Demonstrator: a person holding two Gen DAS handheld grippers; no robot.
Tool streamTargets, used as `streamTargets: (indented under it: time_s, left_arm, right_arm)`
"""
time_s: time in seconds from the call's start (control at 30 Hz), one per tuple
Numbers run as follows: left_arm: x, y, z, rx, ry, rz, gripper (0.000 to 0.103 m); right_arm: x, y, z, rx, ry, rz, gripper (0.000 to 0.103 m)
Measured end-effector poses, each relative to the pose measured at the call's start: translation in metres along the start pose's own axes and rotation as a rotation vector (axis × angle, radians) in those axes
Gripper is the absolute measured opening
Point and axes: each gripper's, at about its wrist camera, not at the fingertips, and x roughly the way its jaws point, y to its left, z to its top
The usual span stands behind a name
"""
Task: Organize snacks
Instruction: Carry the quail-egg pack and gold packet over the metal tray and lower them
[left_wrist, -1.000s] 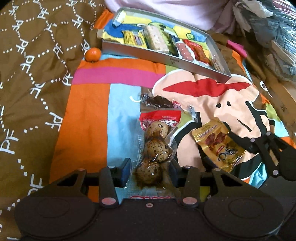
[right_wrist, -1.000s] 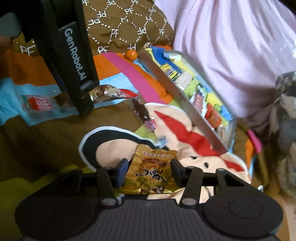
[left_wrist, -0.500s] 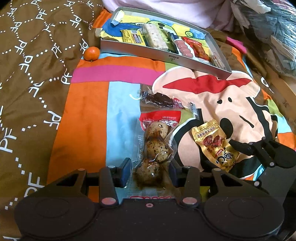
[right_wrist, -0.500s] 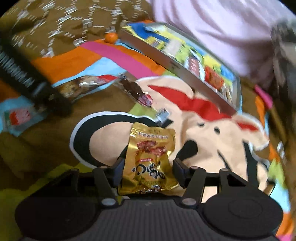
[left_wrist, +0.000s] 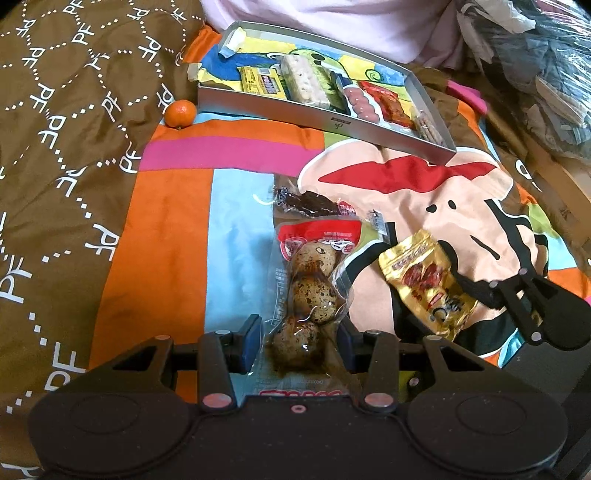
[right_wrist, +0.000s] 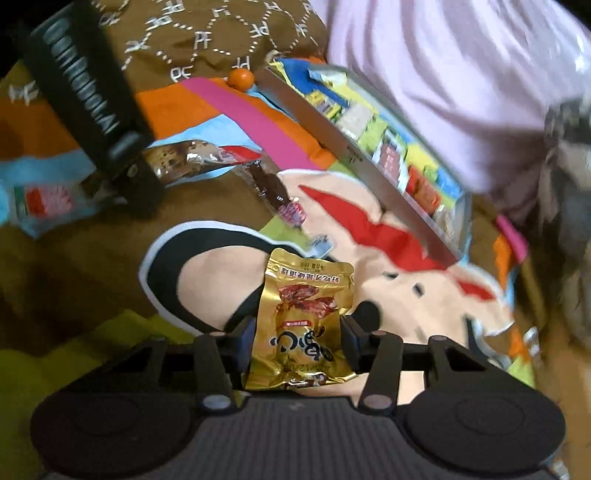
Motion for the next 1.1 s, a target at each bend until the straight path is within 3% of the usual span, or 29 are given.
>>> streamTargets:
  time_s: [0.27, 0.57, 0.87, 1.1]
  left_arm:
    - [-0.001, -0.004, 0.020, -0.035, -0.036, 0.013, 0.045]
    - [-0.003, -0.023, 0.093, -0.057, -0.158, 0.042, 0.045]
    - [0.022, -0.006, 0.187, -0.132, -0.271, 0.106, 0.045]
    - [0.067, 0.007, 0.236, -0.145, -0.307, 0.187, 0.045]
  right_arm:
    - [-0.005, -0.012, 0.010, -0.009, -0.119, -0.114, 0.052]
    - [0.014, -0.066, 0.050, 0.070, -0.320, -0.178, 0.053]
    - [0.068, -0.122, 0.081, 0.219, -0.420, -0.170, 0.053]
    - [0.108, -0.149, 0.098, 0.388, -0.484, -0.133, 0.053]
